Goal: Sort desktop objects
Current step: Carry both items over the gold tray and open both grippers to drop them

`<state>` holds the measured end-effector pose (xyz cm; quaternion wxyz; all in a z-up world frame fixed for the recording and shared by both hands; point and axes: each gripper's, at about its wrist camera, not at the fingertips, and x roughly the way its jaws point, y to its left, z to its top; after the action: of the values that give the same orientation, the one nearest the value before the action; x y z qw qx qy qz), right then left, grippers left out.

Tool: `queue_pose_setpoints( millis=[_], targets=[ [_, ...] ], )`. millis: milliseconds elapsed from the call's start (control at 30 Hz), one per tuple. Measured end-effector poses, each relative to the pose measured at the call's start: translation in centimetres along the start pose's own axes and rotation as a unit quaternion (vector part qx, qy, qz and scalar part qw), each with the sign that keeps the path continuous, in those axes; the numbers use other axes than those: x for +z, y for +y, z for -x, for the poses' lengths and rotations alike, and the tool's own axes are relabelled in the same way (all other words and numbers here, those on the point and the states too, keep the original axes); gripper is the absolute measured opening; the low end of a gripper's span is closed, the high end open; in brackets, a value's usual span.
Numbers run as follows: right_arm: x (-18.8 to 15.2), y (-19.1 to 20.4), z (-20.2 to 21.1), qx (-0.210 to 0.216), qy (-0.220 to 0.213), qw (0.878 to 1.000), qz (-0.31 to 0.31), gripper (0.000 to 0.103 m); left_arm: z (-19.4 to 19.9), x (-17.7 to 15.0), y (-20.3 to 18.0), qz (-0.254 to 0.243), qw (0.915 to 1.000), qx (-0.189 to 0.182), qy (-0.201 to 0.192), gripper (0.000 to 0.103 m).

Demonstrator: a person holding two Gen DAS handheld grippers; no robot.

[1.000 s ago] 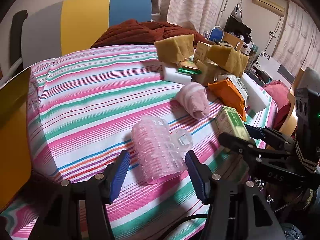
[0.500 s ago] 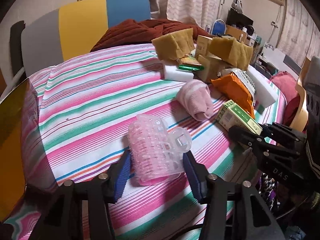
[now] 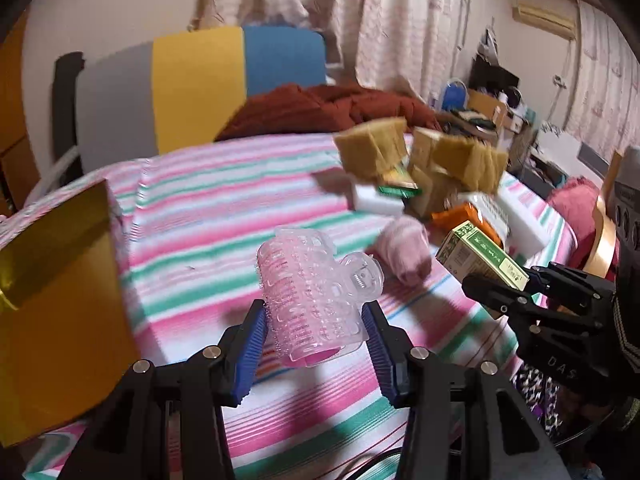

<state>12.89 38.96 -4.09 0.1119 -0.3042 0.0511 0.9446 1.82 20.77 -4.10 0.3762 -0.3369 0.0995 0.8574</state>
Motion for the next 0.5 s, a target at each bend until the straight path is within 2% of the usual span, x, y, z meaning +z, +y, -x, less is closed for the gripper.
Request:
queue_pose_setpoints(
  millis=[267, 500],
  targets=[
    [4.1, 5.6, -1.0, 0.037, -0.026, 0.998, 0.053, 0.031, 3.6, 0.4, 3.2, 0.037, 0.9973, 0.057, -0.029, 0.049],
    [6.6, 10.8, -2.4, 0.103, -0.032, 0.992, 0.072, 0.031, 6.0, -0.3, 7.7, 0.086, 0.9889, 0.115, -0.036, 0.049]
  ],
)
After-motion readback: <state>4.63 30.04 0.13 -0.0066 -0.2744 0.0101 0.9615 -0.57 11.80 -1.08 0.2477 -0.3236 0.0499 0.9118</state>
